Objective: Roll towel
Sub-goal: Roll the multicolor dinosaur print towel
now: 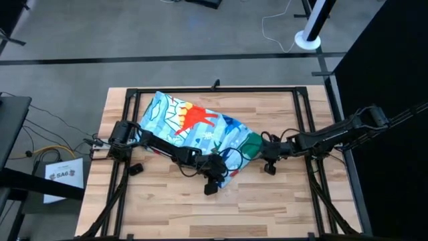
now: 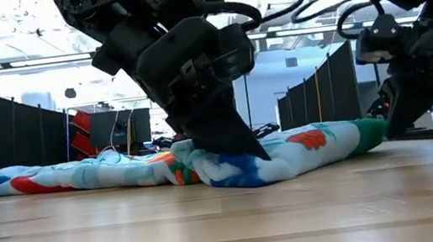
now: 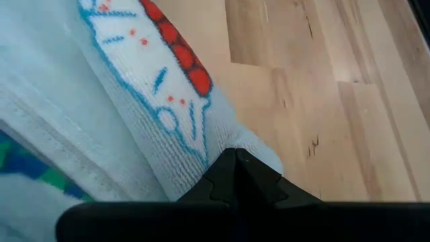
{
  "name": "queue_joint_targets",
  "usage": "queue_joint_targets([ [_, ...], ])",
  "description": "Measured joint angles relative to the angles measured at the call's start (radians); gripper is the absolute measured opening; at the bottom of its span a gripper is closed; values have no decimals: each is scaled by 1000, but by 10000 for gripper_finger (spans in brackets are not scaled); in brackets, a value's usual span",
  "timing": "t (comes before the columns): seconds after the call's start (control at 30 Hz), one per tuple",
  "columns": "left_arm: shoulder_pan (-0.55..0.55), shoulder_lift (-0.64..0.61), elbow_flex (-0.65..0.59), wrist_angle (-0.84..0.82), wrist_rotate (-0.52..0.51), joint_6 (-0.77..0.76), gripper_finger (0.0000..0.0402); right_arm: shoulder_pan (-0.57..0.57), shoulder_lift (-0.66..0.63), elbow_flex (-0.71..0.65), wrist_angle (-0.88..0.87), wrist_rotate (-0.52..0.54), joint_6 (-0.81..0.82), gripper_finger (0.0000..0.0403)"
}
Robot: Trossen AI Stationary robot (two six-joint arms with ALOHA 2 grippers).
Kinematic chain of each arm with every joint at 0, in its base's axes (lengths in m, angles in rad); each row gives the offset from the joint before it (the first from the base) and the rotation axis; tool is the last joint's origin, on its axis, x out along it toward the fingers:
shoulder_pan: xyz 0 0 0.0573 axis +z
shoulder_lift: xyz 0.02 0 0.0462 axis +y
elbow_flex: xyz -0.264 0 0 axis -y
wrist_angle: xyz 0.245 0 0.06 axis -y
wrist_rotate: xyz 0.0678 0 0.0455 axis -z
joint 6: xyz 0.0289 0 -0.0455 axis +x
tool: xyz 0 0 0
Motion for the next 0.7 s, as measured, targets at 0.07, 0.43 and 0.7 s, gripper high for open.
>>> queue_joint_targets([
  [0.07,3,-6,-1,-3,0,4,0,10,18,0,-6,45,27,0],
  [0.43,6,-27,1,12,14,-26,0,129,240,12,261,98,157,0],
  [0.7,15,-122,3,-5,15,-5,0,183,329,54,275,178,179,0],
])
